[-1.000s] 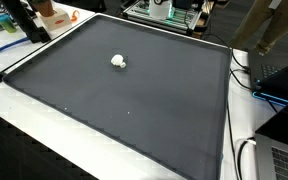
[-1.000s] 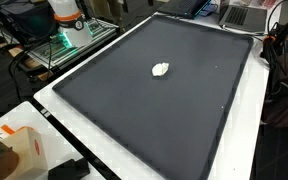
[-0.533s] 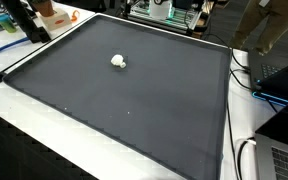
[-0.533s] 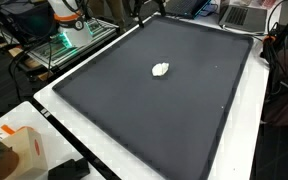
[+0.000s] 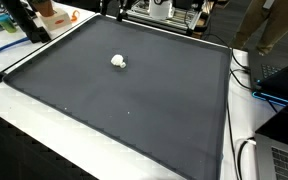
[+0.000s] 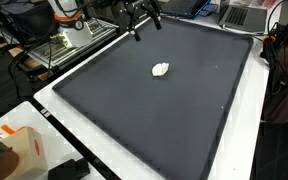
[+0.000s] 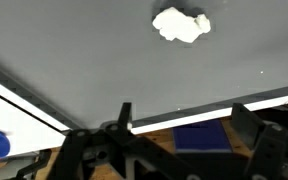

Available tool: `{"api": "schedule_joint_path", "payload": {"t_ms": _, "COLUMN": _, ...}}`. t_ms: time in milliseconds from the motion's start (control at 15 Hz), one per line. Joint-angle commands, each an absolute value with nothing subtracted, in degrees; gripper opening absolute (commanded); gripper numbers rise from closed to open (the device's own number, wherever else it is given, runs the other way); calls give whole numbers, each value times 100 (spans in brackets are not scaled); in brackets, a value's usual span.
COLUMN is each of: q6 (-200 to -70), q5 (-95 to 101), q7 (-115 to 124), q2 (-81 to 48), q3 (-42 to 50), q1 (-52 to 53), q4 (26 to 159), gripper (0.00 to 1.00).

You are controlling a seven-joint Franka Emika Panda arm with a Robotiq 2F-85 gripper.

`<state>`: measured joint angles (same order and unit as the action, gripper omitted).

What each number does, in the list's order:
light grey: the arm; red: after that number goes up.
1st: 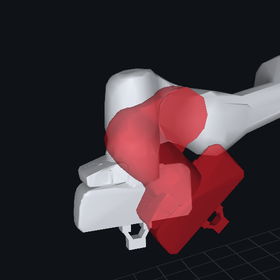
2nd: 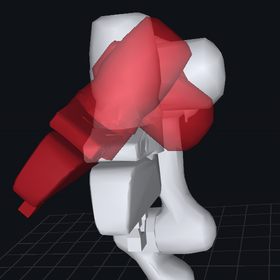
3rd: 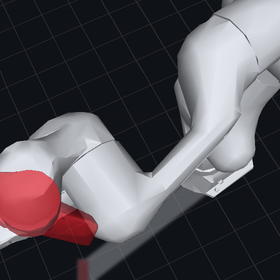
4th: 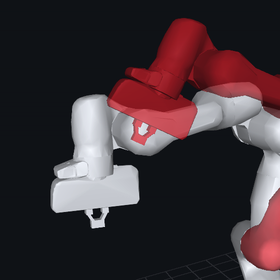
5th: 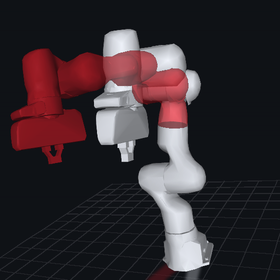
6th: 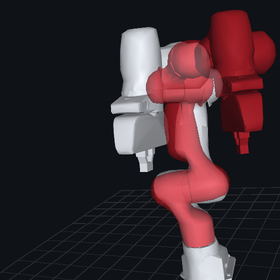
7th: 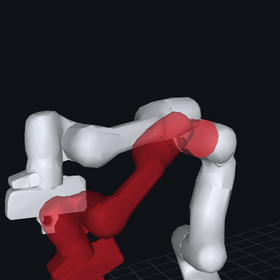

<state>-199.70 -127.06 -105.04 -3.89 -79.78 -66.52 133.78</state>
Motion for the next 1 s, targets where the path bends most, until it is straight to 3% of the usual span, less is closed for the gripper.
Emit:
{"api": "schedule_joint_path", "payload": {"t_ms": 0, "q6": -20180, "q5": -12498, "q7": -9842, "q2": -272, "q3": -7801, "q1": -6408, "q4": 13619, "gripper": 100}}
{"api": "schedule_joint_path", "payload": {"t_ms": 933, "q6": -20015, "q5": -12091, "q7": -8723, "q2": 55, "q3": -7796, "q1": -6218, "q4": 13946, "gripper": 100}}
